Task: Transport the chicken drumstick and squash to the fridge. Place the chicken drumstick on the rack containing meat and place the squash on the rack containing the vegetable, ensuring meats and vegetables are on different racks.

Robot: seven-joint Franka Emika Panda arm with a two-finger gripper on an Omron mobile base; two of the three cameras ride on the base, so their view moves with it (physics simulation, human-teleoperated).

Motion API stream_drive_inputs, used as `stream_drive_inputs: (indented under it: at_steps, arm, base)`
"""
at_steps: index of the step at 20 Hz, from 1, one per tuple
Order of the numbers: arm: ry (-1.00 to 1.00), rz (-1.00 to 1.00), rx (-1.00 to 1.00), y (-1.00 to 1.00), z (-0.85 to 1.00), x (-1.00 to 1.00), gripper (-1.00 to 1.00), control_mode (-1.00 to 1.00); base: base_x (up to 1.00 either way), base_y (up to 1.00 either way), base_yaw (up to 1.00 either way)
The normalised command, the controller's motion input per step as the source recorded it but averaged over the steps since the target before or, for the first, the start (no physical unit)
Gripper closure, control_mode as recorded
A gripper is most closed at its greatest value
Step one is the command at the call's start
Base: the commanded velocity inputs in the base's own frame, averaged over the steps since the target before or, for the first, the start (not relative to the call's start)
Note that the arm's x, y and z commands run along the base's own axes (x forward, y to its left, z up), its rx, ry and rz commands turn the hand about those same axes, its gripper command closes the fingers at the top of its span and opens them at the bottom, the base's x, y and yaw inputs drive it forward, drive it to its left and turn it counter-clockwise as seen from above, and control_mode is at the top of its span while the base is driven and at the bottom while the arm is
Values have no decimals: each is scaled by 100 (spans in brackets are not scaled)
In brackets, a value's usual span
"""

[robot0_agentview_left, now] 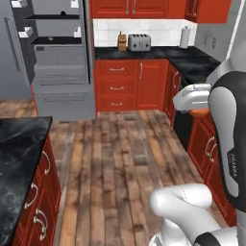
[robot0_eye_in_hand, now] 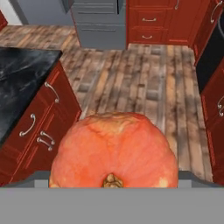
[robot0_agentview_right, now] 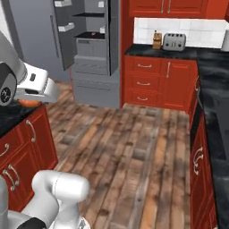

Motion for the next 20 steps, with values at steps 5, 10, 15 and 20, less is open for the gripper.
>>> stream_drive_inputs:
  at_steps: [5, 10, 15, 20]
  arm:
    - [0, 0, 0, 0, 0, 0, 100, 100]
    - [0, 0, 0, 0, 0, 0, 100, 100]
    - [0, 0, 0, 0, 0, 0, 100, 100]
    - [0, 0, 0, 0, 0, 0, 100, 100]
  base:
    - [100, 43, -18]
    - [100, 33, -15]
    - [100, 16, -8]
    - [100, 4, -2]
